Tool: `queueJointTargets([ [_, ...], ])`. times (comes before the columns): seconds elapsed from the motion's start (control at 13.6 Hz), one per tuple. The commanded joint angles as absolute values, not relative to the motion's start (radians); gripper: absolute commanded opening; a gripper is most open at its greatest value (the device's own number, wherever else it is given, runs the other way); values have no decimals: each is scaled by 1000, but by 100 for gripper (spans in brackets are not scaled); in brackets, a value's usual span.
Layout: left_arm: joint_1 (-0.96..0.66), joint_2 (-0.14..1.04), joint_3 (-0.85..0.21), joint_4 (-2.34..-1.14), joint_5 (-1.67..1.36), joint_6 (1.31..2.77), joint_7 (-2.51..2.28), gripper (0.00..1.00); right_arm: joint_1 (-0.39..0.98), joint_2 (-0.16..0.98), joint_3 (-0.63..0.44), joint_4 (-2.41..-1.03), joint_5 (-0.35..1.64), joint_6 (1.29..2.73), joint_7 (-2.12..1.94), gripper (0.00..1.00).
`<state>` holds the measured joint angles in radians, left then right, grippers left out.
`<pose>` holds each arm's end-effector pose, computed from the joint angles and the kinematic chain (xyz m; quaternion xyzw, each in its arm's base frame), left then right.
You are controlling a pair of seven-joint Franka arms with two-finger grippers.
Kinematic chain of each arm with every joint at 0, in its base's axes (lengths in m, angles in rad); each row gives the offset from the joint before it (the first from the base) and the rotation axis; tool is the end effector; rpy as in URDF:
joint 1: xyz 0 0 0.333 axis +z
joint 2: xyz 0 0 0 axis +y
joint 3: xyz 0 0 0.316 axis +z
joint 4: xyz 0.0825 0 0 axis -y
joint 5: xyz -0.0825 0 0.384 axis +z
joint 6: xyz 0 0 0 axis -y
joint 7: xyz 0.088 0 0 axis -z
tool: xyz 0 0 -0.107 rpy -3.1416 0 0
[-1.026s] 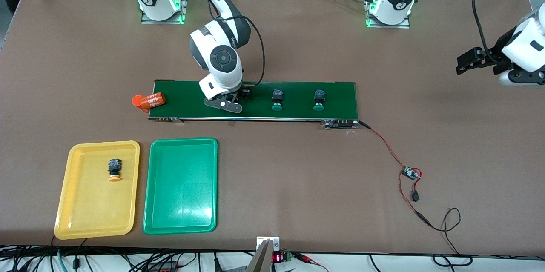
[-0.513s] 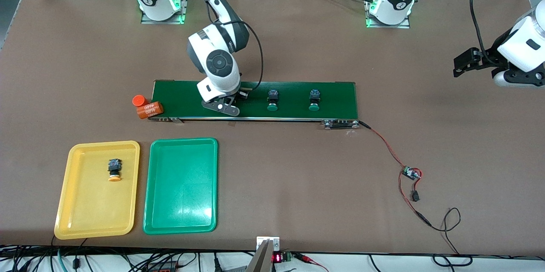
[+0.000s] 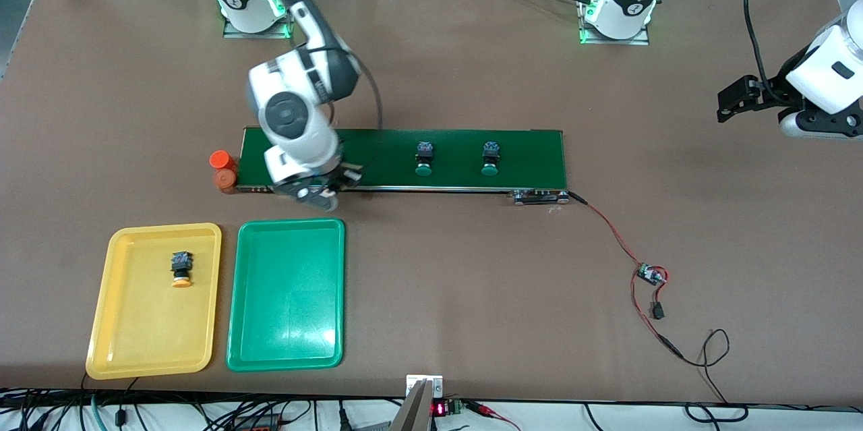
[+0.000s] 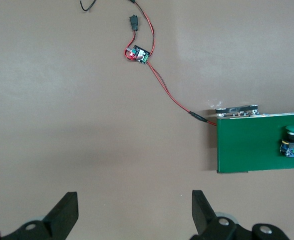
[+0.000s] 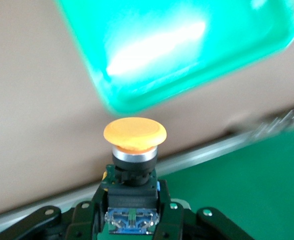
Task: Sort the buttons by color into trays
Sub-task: 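Carry the yellow button to the yellow tray and open the right gripper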
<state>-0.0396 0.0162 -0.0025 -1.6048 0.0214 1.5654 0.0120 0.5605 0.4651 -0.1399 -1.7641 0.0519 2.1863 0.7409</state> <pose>0.5568 -0.0211 0.5990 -0.9992 0.0273 0.0276 0.0111 0.5923 0.2753 0.3006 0.9856 -0.1680 -0.0100 0.0192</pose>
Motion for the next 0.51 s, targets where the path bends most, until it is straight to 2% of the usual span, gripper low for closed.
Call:
queueJointTargets([
  [0.0, -44, 23, -9, -1575, 49, 1525, 34, 100, 387, 472, -135, -1746, -14, 2168, 518, 17],
  [0.29, -46, 21, -12, -1574, 49, 1522, 34, 100, 177, 514, -137, -1686, -32, 2172, 159, 17],
  [0.44, -46, 21, -12, -1574, 48, 1511, 34, 100, 97, 576, -137, -1602, -38, 2175, 16, 17],
])
